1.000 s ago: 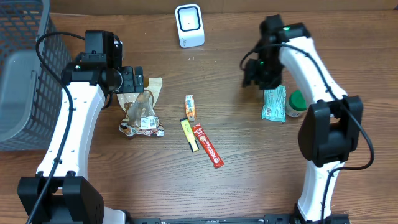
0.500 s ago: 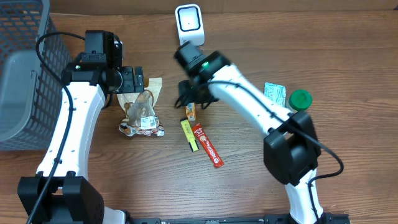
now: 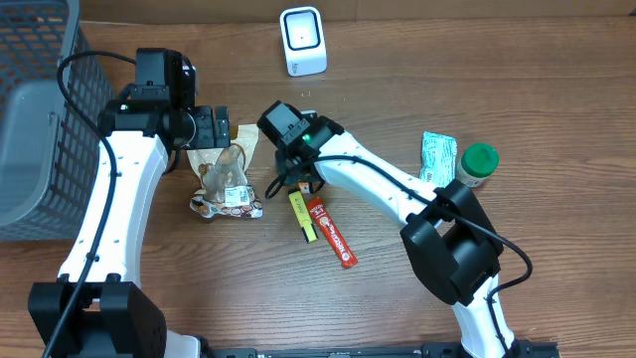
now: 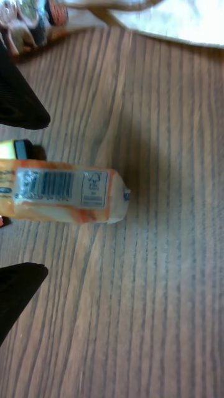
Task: Scan the item barcode
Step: 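Close the right gripper on the Kleenex pack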
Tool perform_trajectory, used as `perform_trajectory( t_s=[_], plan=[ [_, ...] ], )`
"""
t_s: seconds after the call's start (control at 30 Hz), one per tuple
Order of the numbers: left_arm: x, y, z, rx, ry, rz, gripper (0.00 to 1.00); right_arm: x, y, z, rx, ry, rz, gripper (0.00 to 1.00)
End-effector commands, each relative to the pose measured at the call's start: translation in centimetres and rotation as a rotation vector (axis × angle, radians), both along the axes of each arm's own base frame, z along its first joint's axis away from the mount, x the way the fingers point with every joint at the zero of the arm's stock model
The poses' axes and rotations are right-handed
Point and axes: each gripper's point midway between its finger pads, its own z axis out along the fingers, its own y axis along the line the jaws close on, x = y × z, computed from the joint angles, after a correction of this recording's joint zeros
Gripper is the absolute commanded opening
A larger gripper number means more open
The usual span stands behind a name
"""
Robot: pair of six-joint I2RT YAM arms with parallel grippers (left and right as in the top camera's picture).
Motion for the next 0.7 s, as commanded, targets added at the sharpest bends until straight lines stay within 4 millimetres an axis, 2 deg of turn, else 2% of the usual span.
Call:
perform_trajectory(
  t_s=[0.0,0.27,0.47,0.5,0.57,0.6,0.67],
  plan=[
    [0.4,0.0,0.5,0.007,-0.015,-0.004,1.0,0.1,-0.1,-0.2,0.014,-0.011,-0.02,0.7],
    [0.4,0.0,0.5,0.007,-0.015,-0.004,1.0,-0.1,0.0,-1.8,0.034,-0.011,-0.016,0.67],
    [0.4,0.0,0.5,0.007,-0.015,-0.004,1.0,-0.3,-0.3,-3.2,0.036,-0.015,-0.018,0.56],
    [0.4,0.0,0.5,0.007,-0.015,-0.004,1.0,-0.3,-0.4,-3.3,0.034,-0.013,-0.018,0.47],
    [0.4,0.0,0.5,0.007,-0.015,-0.004,1.0,-0.1,-0.6,-3.2,0.035,-0.016,-0.019,0.15],
    [0.4,0.0,0.5,0.007,-0.015,-0.004,1.0,0.0,-0.6,-3.1,0.038,-0.019,-0.022,0.04],
    [0.4,0.0,0.5,0.007,-0.015,-0.004,1.0,0.4,-0.7,-2.9,0.042,-0.026,-0.024,0.04]
  ],
)
